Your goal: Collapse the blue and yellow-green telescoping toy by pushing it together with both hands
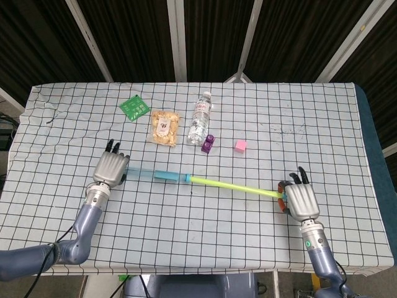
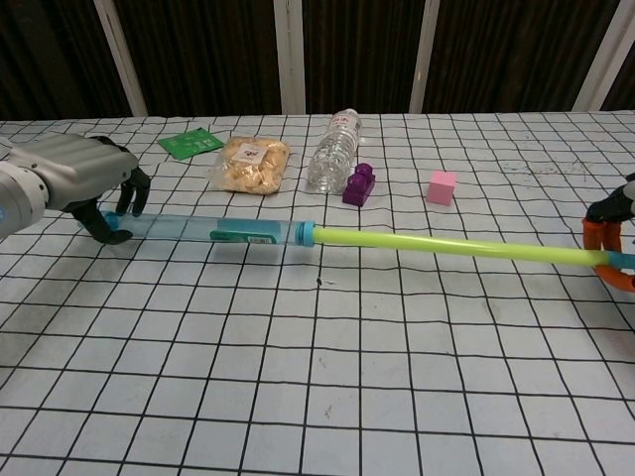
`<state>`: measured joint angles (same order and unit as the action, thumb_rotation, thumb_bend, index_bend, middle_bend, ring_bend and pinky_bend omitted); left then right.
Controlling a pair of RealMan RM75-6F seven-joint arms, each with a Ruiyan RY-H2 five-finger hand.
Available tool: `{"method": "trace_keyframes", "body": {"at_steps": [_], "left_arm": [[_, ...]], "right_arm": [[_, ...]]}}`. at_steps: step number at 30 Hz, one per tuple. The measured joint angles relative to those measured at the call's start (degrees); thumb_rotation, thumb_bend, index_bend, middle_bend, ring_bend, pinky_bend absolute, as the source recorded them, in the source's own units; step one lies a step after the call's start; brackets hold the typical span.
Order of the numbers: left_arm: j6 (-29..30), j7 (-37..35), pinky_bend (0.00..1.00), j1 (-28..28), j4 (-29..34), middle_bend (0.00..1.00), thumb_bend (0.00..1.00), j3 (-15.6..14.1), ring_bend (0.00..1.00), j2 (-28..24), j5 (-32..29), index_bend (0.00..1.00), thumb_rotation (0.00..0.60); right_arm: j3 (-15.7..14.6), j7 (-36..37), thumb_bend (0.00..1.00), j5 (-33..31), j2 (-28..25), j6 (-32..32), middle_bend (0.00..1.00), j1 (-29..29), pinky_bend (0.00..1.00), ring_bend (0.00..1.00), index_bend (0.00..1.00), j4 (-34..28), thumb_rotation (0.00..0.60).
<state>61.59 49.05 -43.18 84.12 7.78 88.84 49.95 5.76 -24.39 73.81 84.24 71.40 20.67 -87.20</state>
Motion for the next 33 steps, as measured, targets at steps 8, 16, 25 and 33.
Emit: {"method": "trace_keyframes", "body": {"at_steps": [8,16,25,33], "left_arm": [[1.0,-0.2,0.01,0.5,6.6,0.57,0.55,-1.3,0.11,-4.3,2.4,0.54,0.600],[2.3,-0.3,0.01,0.7,12.3,0.57,0.55,-2.0,0.11,-6.5,4.5,0.54,0.600],[3.8,1.2,0.01,0.2,16.8,0.57,0.55,-2.2,0.11,-6.0,5.2,0.54,0.600],[5.3,3.3,0.01,-0.3,20.5,0.57,0.55,-2.8,0.11,-5.1,6.2,0.54,0.600]], "right_arm": [[1.3,-0.3,0.46,-0.2,0.1,0.1,0.57,0.8,0.00,0.21,0.80,-2.3,0.600],[1.6,-1.5,0.46,-1.2,-0.2,0.3,0.57,0.8,0.00,0.21,0.80,-4.8,0.600],[2.0,-2.9,0.46,-1.6,-0.7,0.8,0.57,0.9,0.00,0.21,0.80,-7.0,0.600],[2.0,-4.8,0.46,-1.7,-0.8,0.9,0.57,1.5,0.00,0.21,0.80,-9.7,0.600]]}}
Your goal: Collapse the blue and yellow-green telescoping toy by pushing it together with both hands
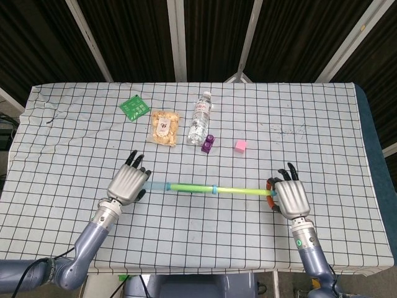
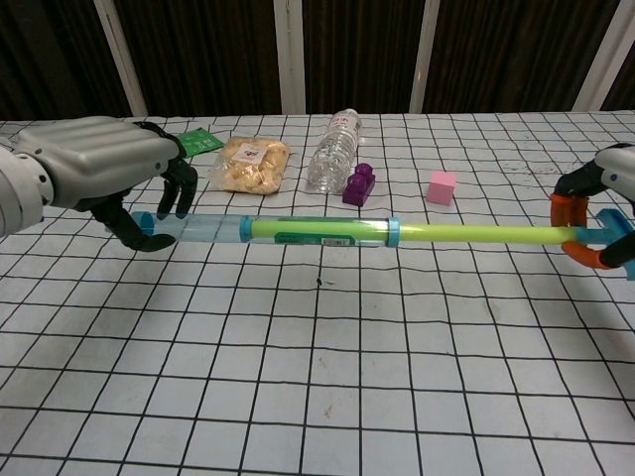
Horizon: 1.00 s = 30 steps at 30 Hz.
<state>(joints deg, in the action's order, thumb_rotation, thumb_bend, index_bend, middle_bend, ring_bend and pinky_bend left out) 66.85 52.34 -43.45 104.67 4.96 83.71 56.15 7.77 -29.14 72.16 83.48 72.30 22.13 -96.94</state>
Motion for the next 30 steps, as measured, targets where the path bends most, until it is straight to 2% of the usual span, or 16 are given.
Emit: {"method": "trace_keyframes", "body": {"at_steps": [10,30], "left_arm": [[0.9,0.7,0.01,-0.4,2.6,0.58,0.55,-0.5,0.11,0.3,1.2,0.54,0.600],[0.6,0.3,0.01,-1.2,3.4,0.59,0.55,-0.3,0.11,0.7,0.7,0.53,0.600]], "right_arm": [[-1.0,-2.8,0.46,0.7,1.8,0.3,0.58,0.5,0.00,0.21,0.80,-2.4,0.600],[-1.4,-8.6,0.46,0.8,5.5,0.9,0.58,2.0,0.00,0.21,0.80,-6.2,0.600]]}}
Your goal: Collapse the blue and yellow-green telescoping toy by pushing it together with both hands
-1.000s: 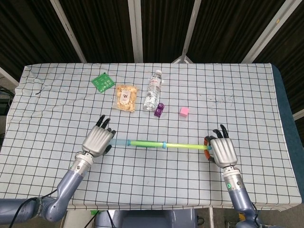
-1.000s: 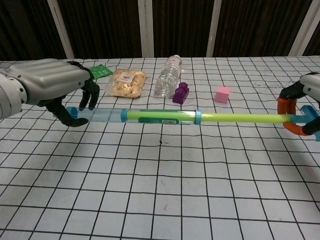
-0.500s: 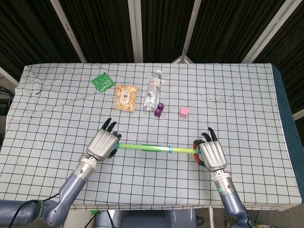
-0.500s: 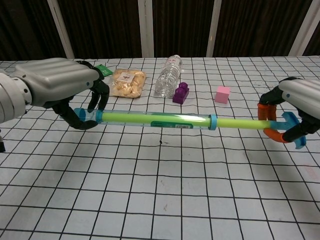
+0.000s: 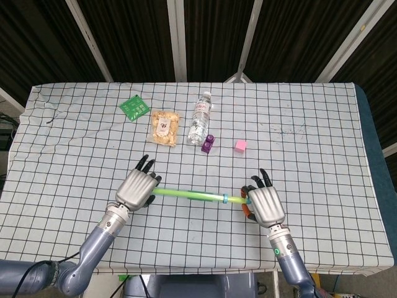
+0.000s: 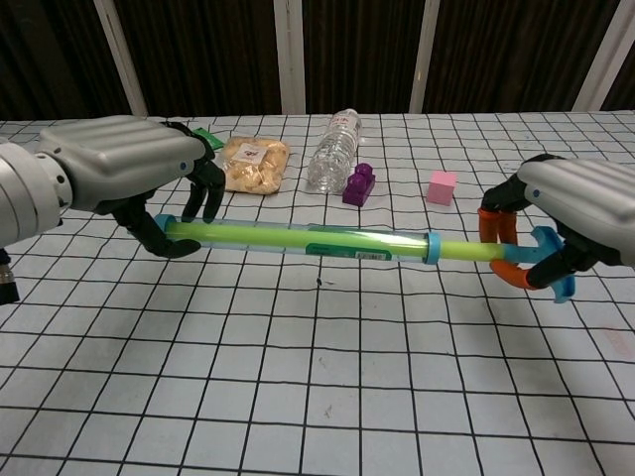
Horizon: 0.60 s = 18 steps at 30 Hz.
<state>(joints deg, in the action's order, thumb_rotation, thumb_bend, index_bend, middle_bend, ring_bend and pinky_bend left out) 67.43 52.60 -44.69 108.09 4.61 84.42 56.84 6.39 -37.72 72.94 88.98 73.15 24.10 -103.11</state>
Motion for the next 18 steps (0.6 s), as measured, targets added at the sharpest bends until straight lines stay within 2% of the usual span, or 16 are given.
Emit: {"method": "trace_keyframes", "body": {"at_steps": [18], "left_arm": [[-0.2,-2.2,0.01,0.5,-0.6,0.57,0.55,-1.1,0.11,0.0,0.0,0.52,0.600]], "right_arm": [[-0.1,-0.9,0.46,-0.9,0.5,0.1,0.58,0.3,0.00,0.21,0.80,-0.2,0.600]]}}
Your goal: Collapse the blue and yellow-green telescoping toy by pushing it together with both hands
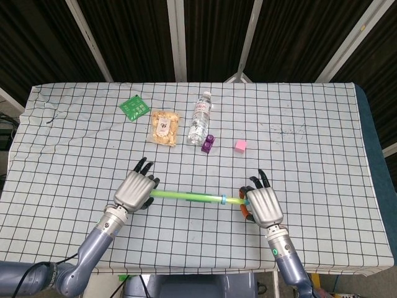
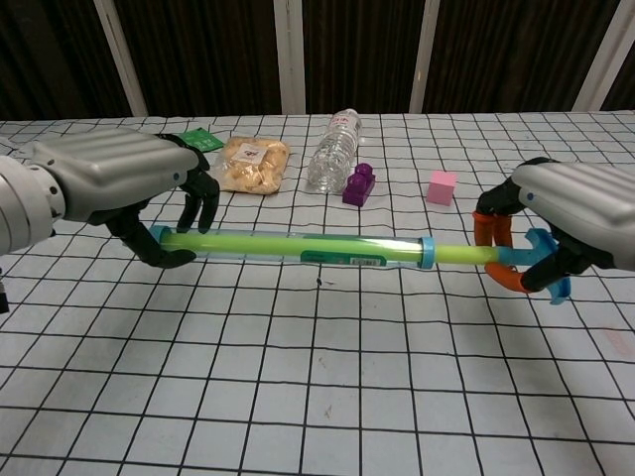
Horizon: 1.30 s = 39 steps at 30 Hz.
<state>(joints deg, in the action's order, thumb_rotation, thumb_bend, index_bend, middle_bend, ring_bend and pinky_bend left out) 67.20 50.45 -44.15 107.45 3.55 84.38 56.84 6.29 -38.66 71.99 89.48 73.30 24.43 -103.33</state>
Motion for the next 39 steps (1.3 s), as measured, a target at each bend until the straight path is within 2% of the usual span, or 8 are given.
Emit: {"method": "trace_keyframes", "body": {"at_steps": [8,10,16,18,22,31,35,39], "left_arm": [[0.4,-0.1,0.01,0.1,0.3,0.56,0.54,-0.3,0.11,0.4,0.8,0.51,0.600],[0.6,-0.1,0.01,0.1,0.4,0.50,0.52,-0.4,0.11,0.4,0.9,0.48,0.600],[0.1,0.2,0.00,0.2,1.0,0.20,0.25,-0.9,0.08,-0.3,-0.2,0.24,0.600],[-0.3,0.1,0.00,0.2,1.2,0.17,0.21,-1.0,0.07,-0.9,-0.6,0.21,0.600],[-0.5,-1.4,0.00,0.6,1.5,0.16,0.19,-1.3,0.06,-1.7,-0.7,0.20,0.600],[0.2,-5.8,0.00,2.5,2.6,0.15,0.19,-2.0,0.05,-3.8,1.4,0.20,0.600],[1.8,-9.1,0.00,4.5,3.9,0.14,0.17,-2.8,0.05,-5.5,3.8,0.20,0.600],[4.8,-11.4,0.00,7.4,5.3,0.10,0.15,-4.7,0.04,-8.3,8.0,0.18,0.600]], "right_arm": [[-0.8,-0.7,0.46,0.4,0.2,0.0,0.57,0.1,0.00,0.21,0.80,-0.5,0.600],[-0.9,-0.7,0.46,0.5,0.3,0.1,0.56,0.1,0.00,0.21,0.76,-0.6,0.600],[-1.5,-2.7,0.46,0.3,-0.5,-0.6,0.18,0.4,0.00,0.00,0.12,-0.6,0.600],[-1.9,-3.9,0.46,0.0,-1.3,-1.1,0.09,0.5,0.00,0.00,0.02,-0.7,0.600],[-2.1,-6.1,0.46,-2.1,-2.3,-1.4,0.00,0.6,0.00,0.00,0.00,-1.3,0.600],[-2.5,-9.0,0.46,-6.2,-4.7,-0.4,0.00,-0.2,0.00,0.00,0.00,-3.4,0.600],[-3.0,-7.1,0.31,-5.6,-6.5,0.4,0.00,-1.1,0.00,0.00,0.00,-3.8,0.600],[-3.8,-3.5,0.28,-3.8,-8.9,1.7,0.00,-2.6,0.00,0.00,0.00,-4.1,0.600]]}}
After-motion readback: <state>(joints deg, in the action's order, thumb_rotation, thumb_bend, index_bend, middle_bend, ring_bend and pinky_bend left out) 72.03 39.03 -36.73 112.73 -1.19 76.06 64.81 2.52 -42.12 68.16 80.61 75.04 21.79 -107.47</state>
